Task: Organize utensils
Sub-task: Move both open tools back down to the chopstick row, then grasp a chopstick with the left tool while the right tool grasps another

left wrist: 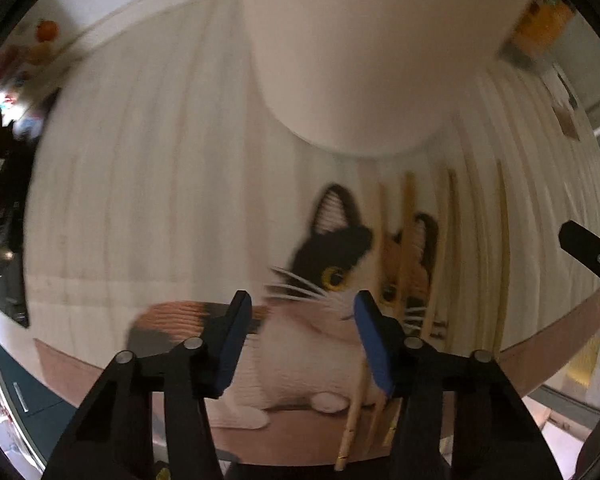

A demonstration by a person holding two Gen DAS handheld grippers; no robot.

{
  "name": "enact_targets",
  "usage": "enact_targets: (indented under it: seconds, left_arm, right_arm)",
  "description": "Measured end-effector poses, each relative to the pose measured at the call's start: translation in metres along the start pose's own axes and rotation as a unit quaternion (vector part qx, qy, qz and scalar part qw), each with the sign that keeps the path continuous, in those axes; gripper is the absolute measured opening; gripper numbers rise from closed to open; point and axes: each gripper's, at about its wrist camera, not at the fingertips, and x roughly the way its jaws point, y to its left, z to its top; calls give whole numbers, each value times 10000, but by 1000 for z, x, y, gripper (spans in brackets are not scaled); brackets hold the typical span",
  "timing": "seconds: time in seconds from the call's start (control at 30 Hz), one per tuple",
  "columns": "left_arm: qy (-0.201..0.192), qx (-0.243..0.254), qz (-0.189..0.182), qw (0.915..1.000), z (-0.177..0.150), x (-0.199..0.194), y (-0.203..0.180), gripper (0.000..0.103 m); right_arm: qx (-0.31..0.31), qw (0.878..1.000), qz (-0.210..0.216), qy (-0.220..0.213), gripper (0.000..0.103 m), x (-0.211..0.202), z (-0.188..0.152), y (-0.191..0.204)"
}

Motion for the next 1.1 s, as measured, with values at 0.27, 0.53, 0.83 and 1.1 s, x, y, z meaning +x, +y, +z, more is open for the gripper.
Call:
enact_targets:
  seconds: [0.27,0.53,0.83,1.1]
  left_arm:
    - [133,225,-41,9996,4,16,-21,46]
    - [234,333,27,9992,11,30,-35,37]
    - [205,127,-15,9997,16,29,-22,4]
    - [373,-649,-350,9966,16,28,34,4]
  right_arm:
    - [98,9995,-178,241,40,19,-9,-11]
    - [145,9988,-274,380,40,28,-8,-14]
    - [60,9977,-312,591,40,41,-6,-7]
    - [-5,9947,-378,954,40,62,-6,5]
